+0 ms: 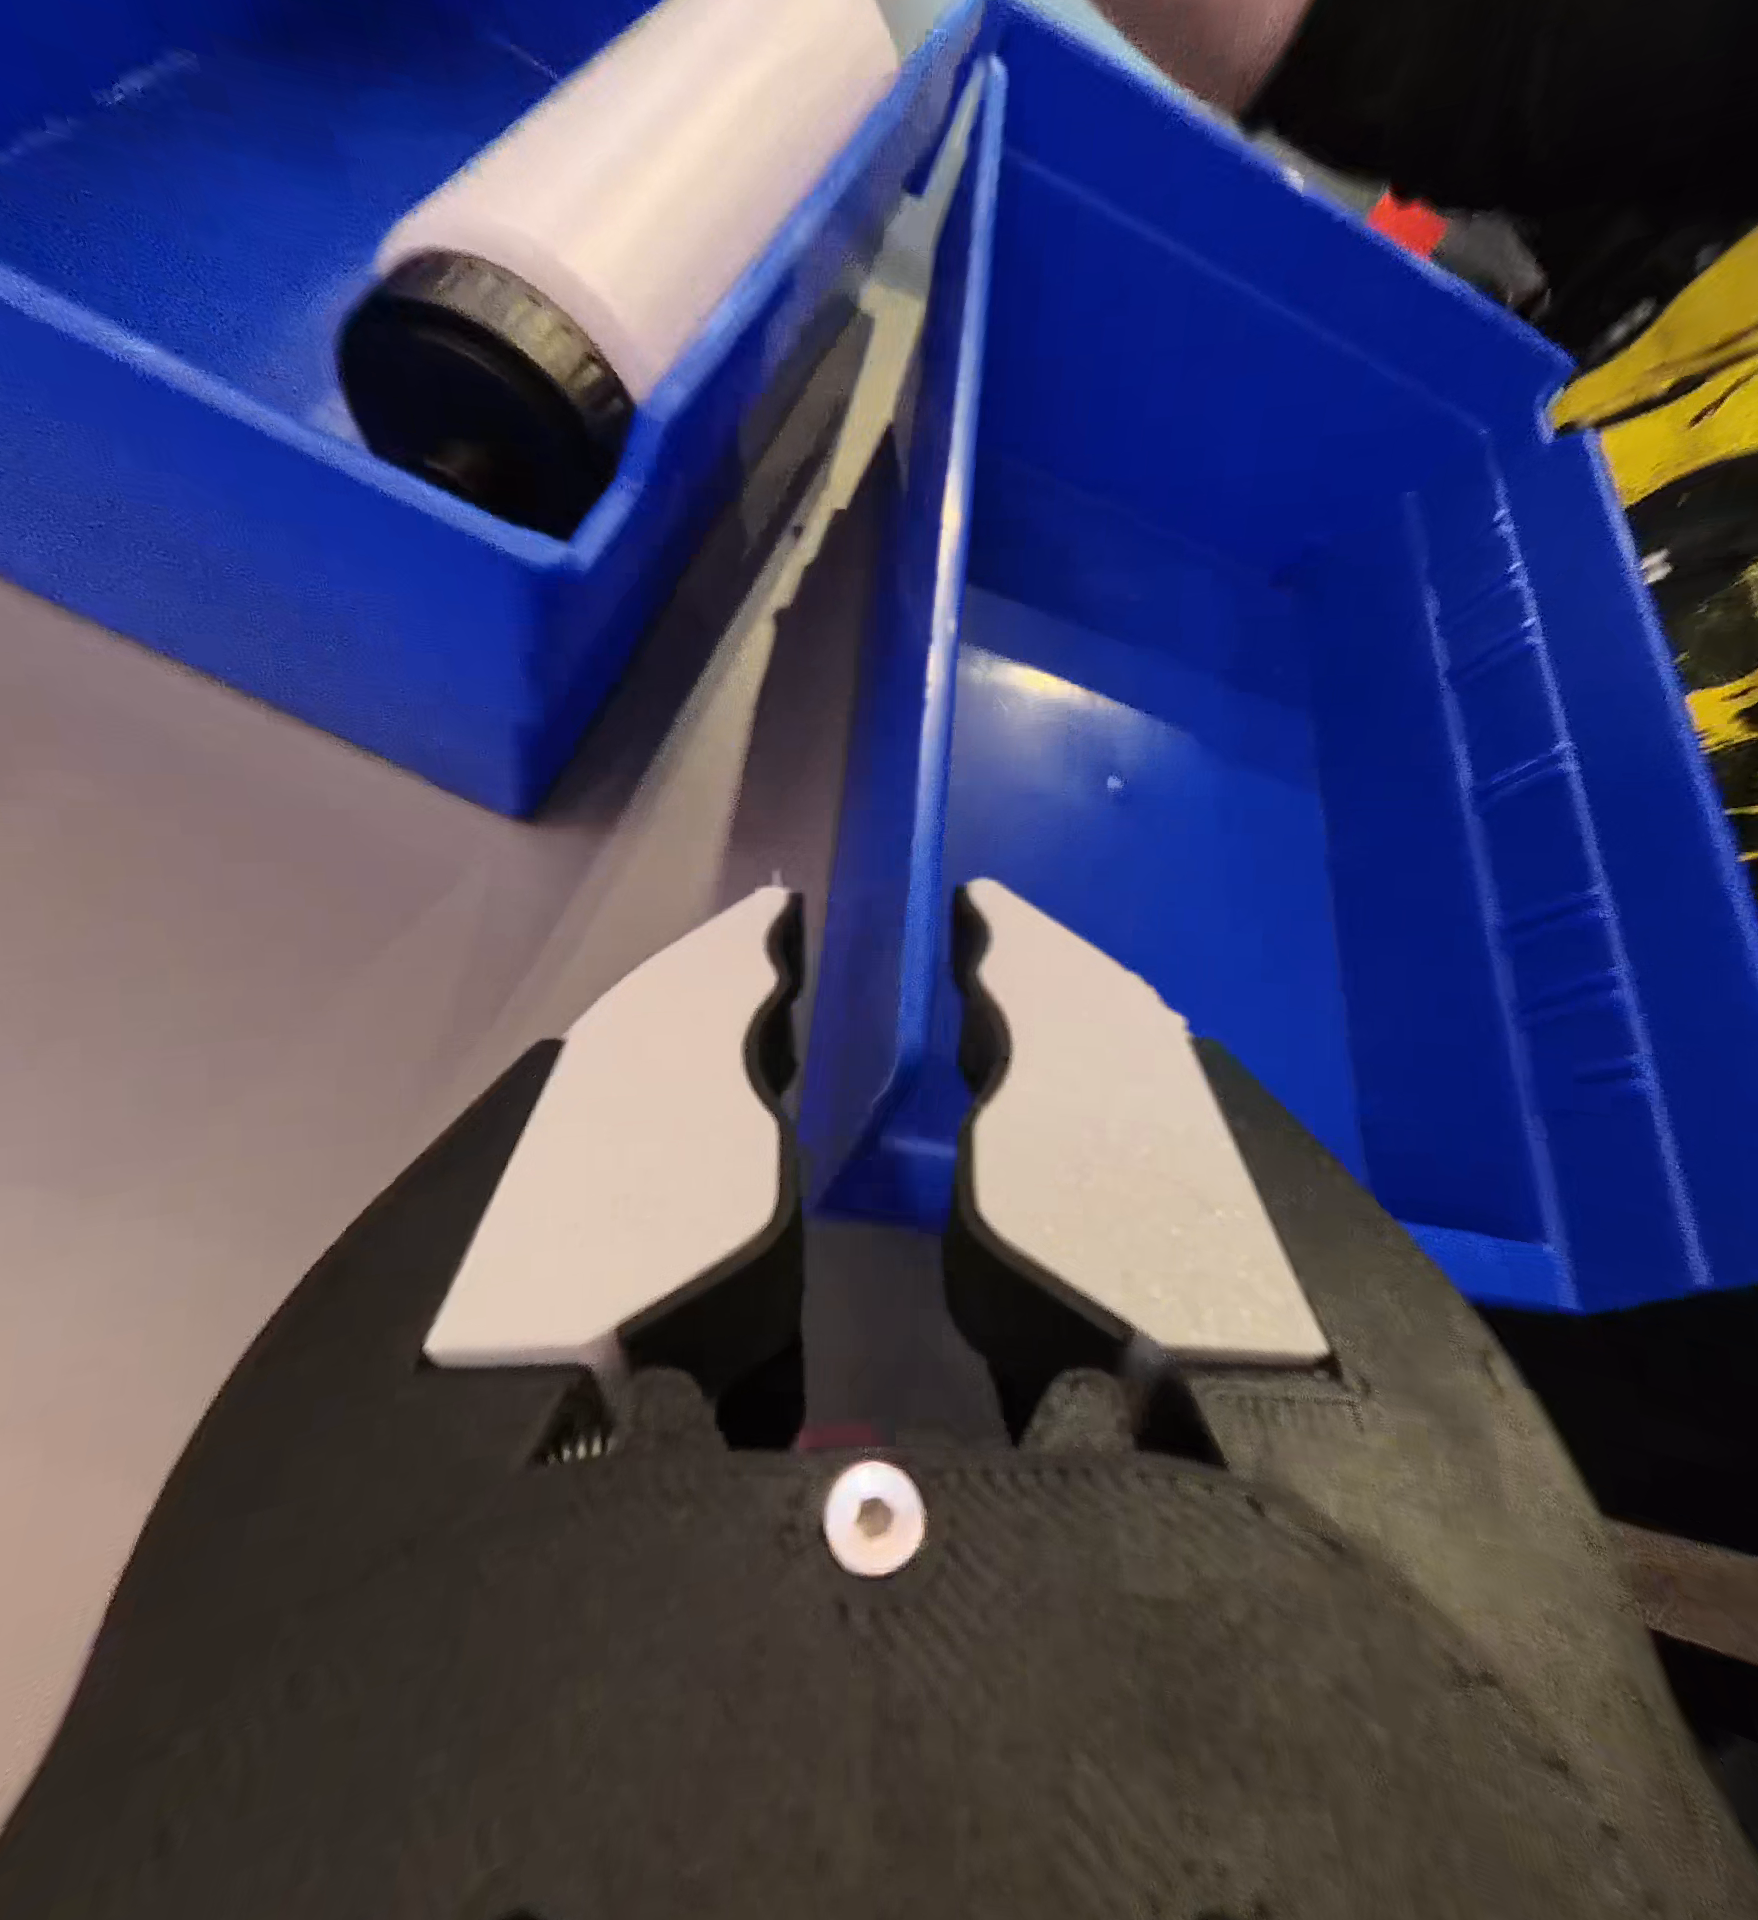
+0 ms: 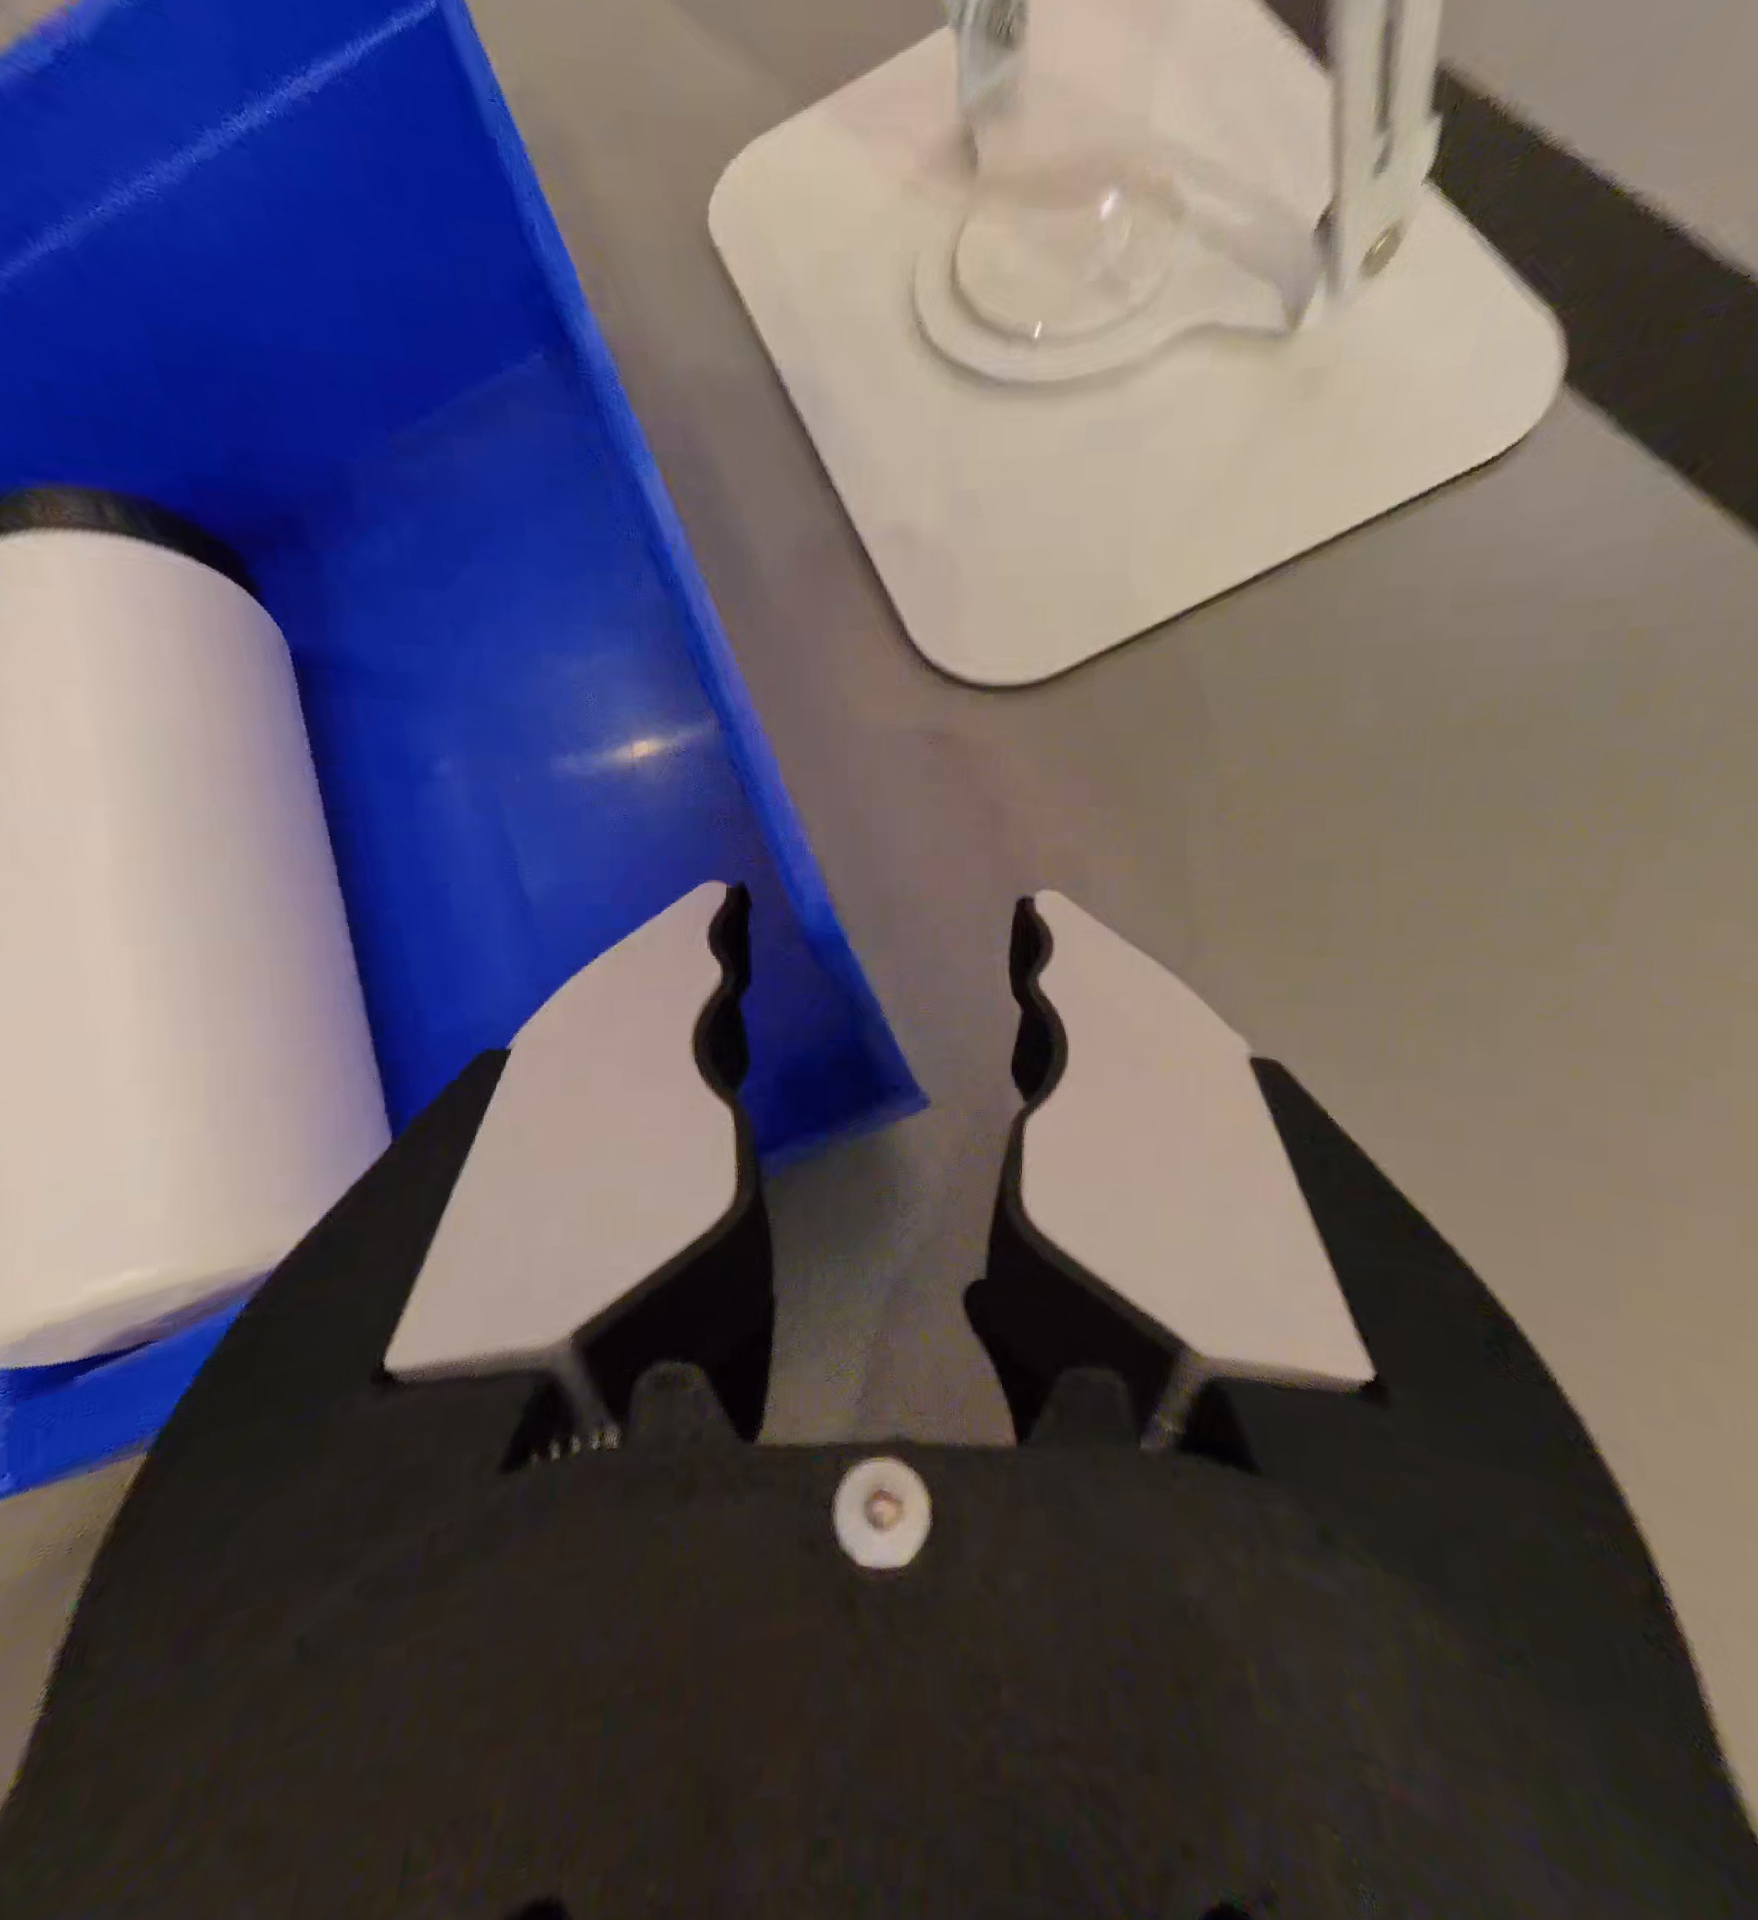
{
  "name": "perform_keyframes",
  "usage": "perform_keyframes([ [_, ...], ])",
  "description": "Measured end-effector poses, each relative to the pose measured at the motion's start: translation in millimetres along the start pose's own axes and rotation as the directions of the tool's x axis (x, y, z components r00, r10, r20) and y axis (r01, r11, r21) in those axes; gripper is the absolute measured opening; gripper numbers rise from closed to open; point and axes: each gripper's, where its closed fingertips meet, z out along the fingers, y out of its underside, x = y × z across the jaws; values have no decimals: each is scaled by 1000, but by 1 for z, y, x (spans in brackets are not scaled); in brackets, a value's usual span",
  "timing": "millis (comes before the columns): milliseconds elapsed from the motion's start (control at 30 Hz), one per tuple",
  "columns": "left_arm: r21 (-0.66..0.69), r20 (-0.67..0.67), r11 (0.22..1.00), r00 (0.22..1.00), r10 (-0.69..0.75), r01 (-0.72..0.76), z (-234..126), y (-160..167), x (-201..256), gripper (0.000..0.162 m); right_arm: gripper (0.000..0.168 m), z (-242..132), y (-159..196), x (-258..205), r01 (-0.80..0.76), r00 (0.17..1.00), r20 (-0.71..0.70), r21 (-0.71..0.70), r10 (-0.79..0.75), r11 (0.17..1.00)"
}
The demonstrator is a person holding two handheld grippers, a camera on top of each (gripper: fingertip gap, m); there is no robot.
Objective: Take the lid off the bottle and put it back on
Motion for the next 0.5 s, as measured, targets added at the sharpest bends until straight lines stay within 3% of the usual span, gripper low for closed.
perform_keyframes([
  [133, 164, 156, 980, 977, -142, 116, -59, -31, -26, 69, 66, -58, -17, -29, -53, 994, -92, 82, 61, 995],
  [233, 286, 344, 947, 907, -244, 147, -88, -76, -60, 70, 66, -85, 3, -89, -117, 991, -67, 18, 118, 993],
  [300, 304, 388, 934, 871, -301, 187, -81, -99, -77, 68, 65, -86, 26, -136, -127, 992, -20, -63, 126, 990],
  [400, 193, 464, 954, 835, -296, 231, -47, -111, -103, 70, 68, -80, 59, -198, -119, 990, 48, -176, 130, 977],
  [500, 119, 475, 952, 826, -304, 282, -12, -116, -121, 66, 65, -74, 72, -229, -165, 981, 73, -184, 181, 969],
])
